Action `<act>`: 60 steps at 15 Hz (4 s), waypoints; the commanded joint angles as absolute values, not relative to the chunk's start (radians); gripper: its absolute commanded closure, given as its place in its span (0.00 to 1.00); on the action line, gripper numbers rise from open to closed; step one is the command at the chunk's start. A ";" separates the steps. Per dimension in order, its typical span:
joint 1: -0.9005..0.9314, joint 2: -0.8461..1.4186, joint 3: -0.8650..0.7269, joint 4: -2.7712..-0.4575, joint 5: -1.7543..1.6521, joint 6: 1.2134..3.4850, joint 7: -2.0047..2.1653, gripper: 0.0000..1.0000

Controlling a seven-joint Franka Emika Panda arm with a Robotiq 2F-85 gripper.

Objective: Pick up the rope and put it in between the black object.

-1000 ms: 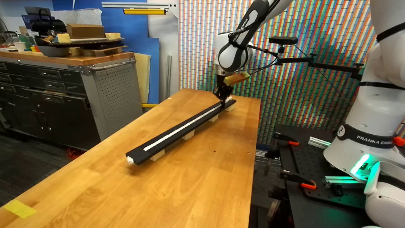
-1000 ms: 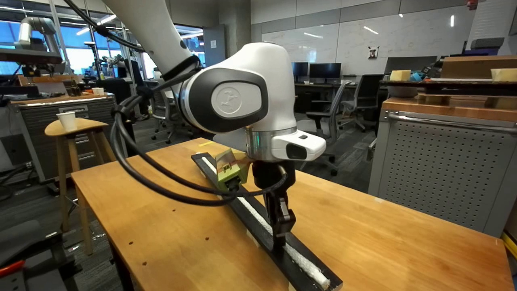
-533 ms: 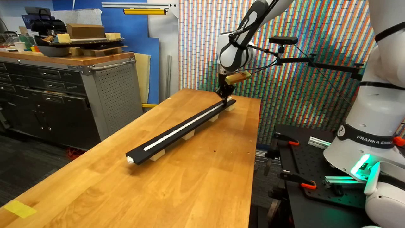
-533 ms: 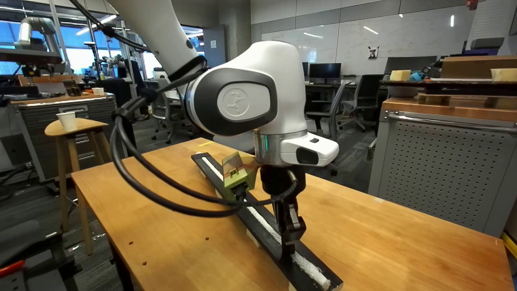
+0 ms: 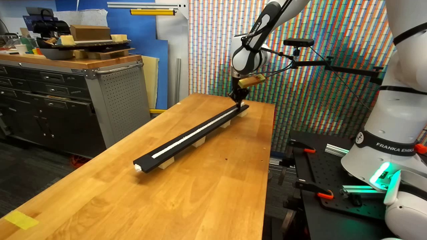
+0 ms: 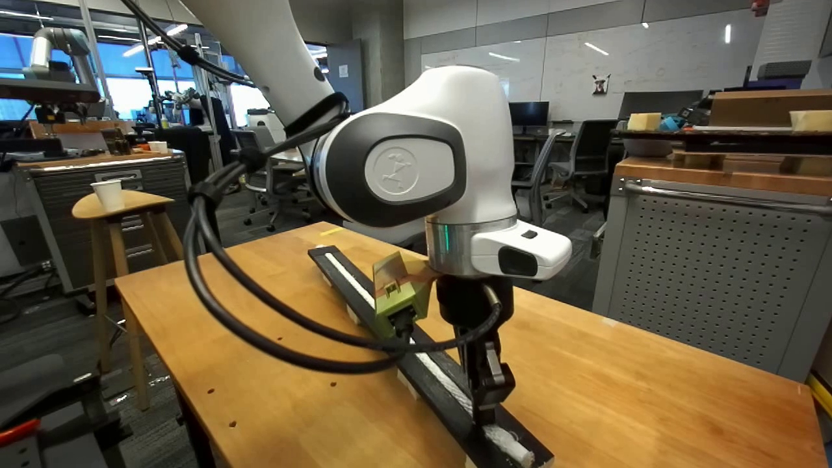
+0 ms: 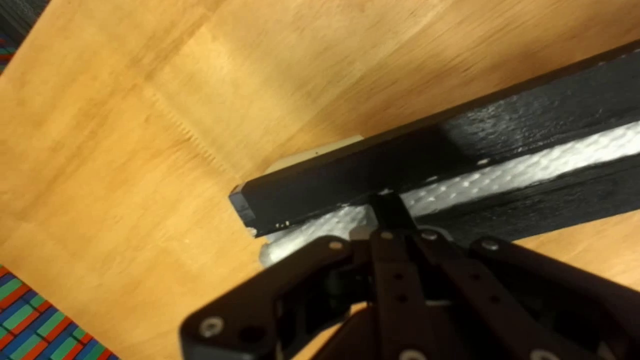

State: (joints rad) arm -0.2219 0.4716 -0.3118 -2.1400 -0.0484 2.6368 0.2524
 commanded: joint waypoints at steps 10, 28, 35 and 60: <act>-0.285 0.508 -0.332 -2.082 -0.005 2.642 0.237 1.00; -0.316 0.549 -0.306 -2.069 0.038 2.631 0.210 1.00; -0.329 0.559 -0.298 -2.055 0.065 2.633 0.190 1.00; -0.281 0.462 -0.292 -2.159 0.042 2.699 0.164 1.00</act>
State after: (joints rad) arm -0.2898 0.4921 -0.3086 -2.1182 0.0352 2.6756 0.1868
